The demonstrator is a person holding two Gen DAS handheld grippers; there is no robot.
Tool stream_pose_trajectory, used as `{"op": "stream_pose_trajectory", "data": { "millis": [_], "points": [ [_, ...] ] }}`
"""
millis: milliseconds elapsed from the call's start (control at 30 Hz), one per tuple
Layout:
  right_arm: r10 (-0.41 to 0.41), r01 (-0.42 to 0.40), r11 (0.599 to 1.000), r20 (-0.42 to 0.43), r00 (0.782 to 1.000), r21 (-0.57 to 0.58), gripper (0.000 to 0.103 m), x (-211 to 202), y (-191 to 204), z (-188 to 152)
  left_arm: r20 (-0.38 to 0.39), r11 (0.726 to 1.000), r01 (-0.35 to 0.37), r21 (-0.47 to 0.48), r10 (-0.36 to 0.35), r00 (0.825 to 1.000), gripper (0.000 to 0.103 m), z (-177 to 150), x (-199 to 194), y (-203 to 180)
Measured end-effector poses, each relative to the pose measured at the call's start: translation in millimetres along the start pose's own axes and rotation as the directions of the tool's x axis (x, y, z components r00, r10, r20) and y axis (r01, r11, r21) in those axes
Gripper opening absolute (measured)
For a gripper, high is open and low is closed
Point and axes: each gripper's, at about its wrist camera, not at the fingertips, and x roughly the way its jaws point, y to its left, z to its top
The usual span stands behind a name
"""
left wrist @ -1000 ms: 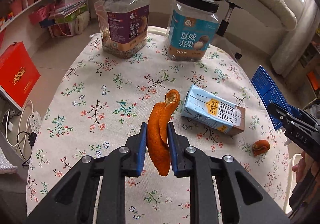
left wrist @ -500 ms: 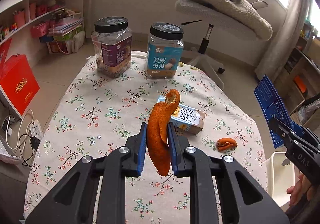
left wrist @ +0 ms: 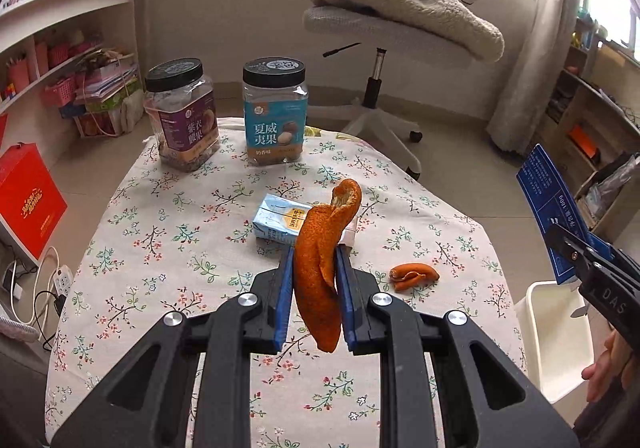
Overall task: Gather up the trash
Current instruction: 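Carry the long blue box and orange peel to the white bin and release both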
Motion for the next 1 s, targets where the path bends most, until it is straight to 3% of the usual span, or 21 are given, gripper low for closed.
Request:
{"op": "stream_pose_trajectory", "data": {
  "millis": [600,1000],
  "points": [
    [-0.111,0.109,0.990,0.010,0.994,0.093,0.053,-26,-77,-7,-0.010,0.992,0.087,0.094,-0.086,0.996,0.021,-2,9,-75],
    [-0.199,0.202,0.964,-0.032,0.979,0.175,0.053,-40,-141,-22,-0.025,0.971,0.163,0.174,-0.161,0.987,0.021,-9,11,-138]
  ]
}}
